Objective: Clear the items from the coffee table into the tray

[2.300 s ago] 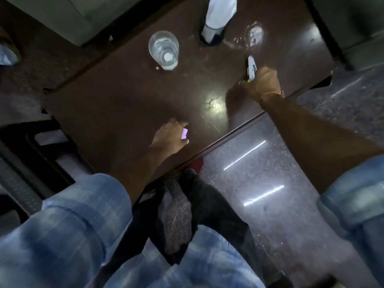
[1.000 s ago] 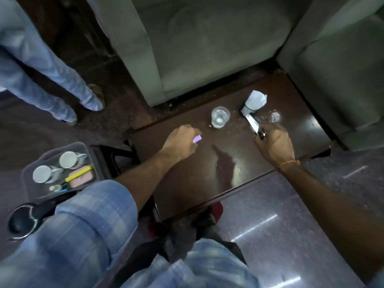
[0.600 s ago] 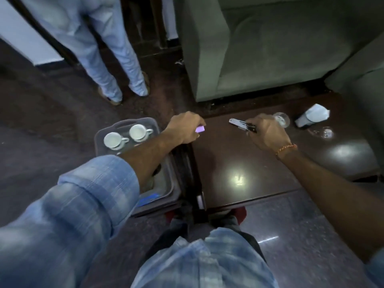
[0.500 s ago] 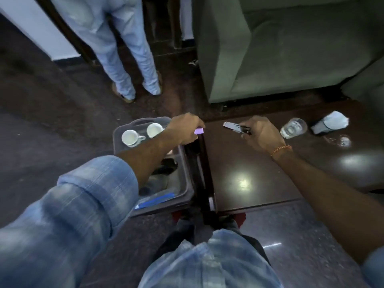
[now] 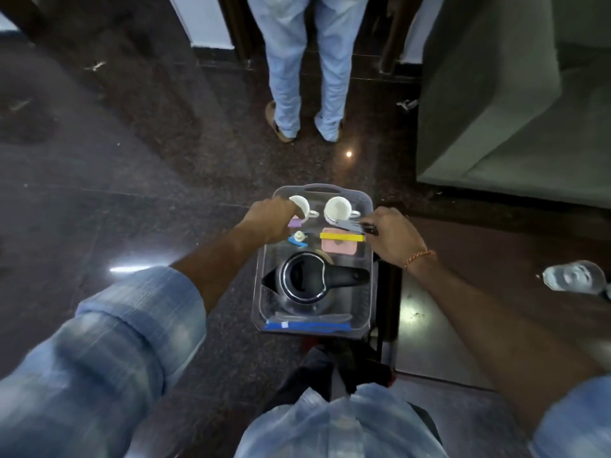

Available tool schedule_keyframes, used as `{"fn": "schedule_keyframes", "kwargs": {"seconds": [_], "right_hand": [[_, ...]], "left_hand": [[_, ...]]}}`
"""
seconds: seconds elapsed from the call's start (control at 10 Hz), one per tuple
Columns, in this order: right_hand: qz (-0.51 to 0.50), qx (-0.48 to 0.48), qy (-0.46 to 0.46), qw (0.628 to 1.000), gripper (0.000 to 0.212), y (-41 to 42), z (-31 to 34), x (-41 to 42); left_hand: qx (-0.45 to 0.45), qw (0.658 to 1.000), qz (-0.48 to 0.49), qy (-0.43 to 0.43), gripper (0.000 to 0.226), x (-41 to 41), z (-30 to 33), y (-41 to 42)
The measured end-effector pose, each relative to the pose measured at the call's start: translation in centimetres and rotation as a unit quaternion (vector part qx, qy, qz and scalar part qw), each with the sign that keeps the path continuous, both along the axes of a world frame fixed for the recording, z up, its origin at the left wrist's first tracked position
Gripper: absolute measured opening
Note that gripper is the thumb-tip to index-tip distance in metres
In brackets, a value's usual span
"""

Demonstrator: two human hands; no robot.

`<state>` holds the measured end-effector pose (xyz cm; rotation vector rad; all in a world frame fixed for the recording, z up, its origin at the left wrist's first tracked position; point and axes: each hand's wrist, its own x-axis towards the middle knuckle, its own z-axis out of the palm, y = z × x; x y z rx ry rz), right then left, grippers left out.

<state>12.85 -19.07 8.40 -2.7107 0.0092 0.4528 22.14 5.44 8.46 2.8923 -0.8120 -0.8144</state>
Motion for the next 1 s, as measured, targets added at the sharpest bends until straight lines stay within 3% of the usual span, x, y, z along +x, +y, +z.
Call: {"fn": "schedule_keyframes", "kwargs": {"seconds": [0.2,0.4,0.8,1.0], "right_hand": [[0.043,-0.004,0.063,0.997,0.033,2.2,-2.9,1.4],[0.114,-0.124,0.105,0.98,0.037,3.0,-7.7,1.5],[0.14,-0.139,0.058,0.979,0.028,2.9,-12.0,2.2],[0.148,-0.127,0.046,0.98,0.036,2.4,-12.0,1.6]], "left_hand": [[0.009,1.0,0.011,0.022,0.026,0.0,-3.3,1.8],[0.039,0.999,-0.018,0.029,0.032,-0.3,-7.7,2.0],[0.086,0.993,-0.068,-0.035,0.039,-0.2,-12.5,0.9],[0.07,0.995,-0.074,-0.019,0.047,0.1,-11.9,0.7]]}}
